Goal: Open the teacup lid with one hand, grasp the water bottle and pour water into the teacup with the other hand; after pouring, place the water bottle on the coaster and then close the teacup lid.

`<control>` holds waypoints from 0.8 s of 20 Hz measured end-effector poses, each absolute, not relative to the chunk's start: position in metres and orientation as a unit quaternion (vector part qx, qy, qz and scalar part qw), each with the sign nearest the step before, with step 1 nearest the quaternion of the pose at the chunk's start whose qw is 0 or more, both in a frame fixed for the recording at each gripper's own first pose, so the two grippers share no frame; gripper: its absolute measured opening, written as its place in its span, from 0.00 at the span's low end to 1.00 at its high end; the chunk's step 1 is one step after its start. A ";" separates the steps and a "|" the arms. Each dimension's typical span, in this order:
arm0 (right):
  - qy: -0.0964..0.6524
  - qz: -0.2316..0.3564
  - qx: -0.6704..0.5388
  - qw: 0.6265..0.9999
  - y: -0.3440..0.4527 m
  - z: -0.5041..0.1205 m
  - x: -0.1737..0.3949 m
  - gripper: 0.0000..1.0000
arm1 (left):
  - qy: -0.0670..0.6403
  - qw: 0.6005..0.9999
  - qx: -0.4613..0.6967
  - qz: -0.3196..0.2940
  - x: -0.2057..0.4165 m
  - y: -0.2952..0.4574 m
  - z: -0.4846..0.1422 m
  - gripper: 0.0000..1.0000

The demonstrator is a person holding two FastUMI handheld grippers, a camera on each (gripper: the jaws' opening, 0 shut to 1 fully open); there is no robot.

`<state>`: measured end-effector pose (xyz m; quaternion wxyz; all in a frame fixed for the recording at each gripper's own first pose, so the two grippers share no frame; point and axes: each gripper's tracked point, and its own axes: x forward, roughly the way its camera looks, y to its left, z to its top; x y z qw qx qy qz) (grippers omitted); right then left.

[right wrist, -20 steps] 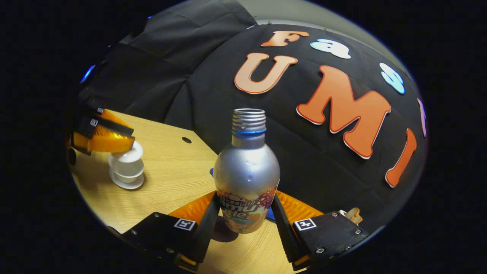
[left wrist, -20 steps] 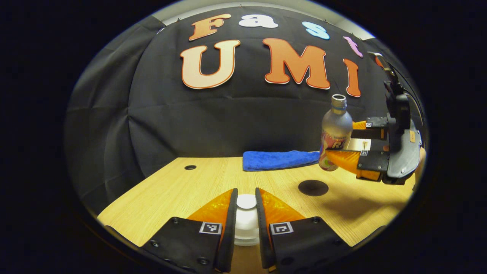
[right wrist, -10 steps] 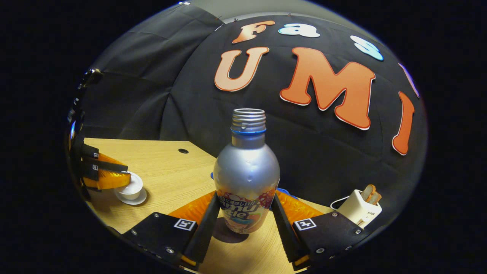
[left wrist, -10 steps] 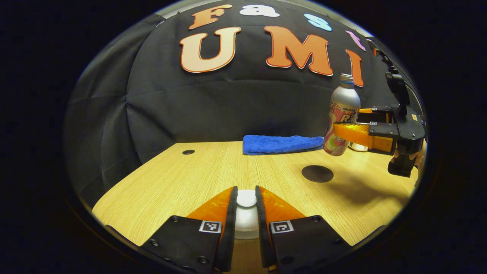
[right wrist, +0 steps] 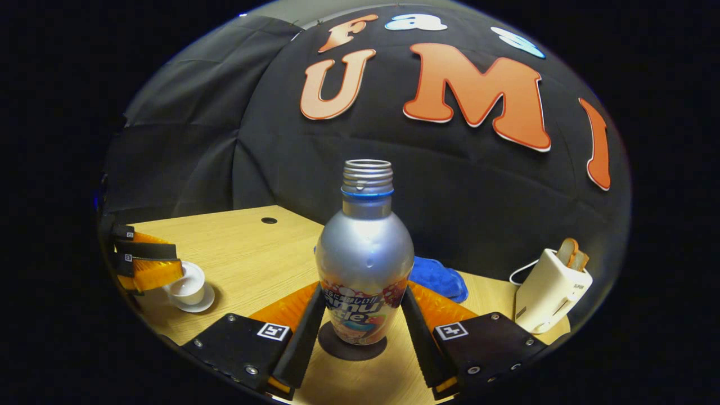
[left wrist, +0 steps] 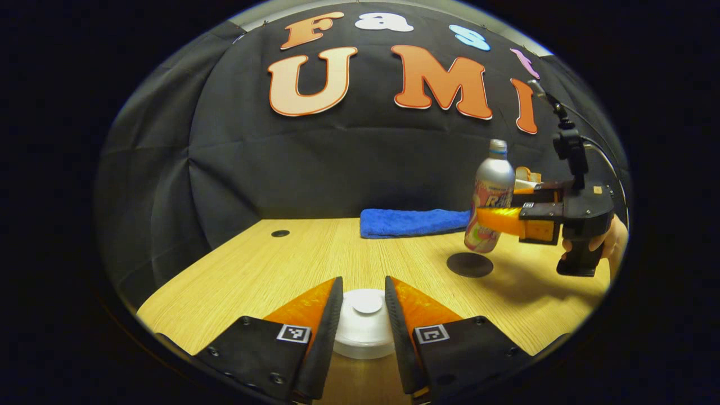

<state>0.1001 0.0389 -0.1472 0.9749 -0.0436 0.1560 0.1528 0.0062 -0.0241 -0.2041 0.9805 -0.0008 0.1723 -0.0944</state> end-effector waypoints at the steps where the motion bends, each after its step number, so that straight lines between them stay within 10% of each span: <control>1: 0.163 0.152 -0.038 0.974 0.039 -0.153 0.101 0.79 | 0.166 0.982 0.000 -0.094 0.007 -0.025 -0.200 0.56; 3: 0.177 0.149 -0.027 0.972 0.038 -0.163 0.104 0.79 | 0.154 0.984 0.002 -0.091 0.008 -0.024 -0.195 0.77; 4: 0.184 0.149 -0.021 0.971 0.039 -0.168 0.105 0.79 | 0.148 0.985 0.002 -0.090 0.009 -0.024 -0.192 0.67; 16: 0.214 0.138 -0.004 0.967 0.036 -0.185 0.108 0.82 | 0.131 0.988 -0.002 -0.076 0.015 -0.030 -0.177 0.89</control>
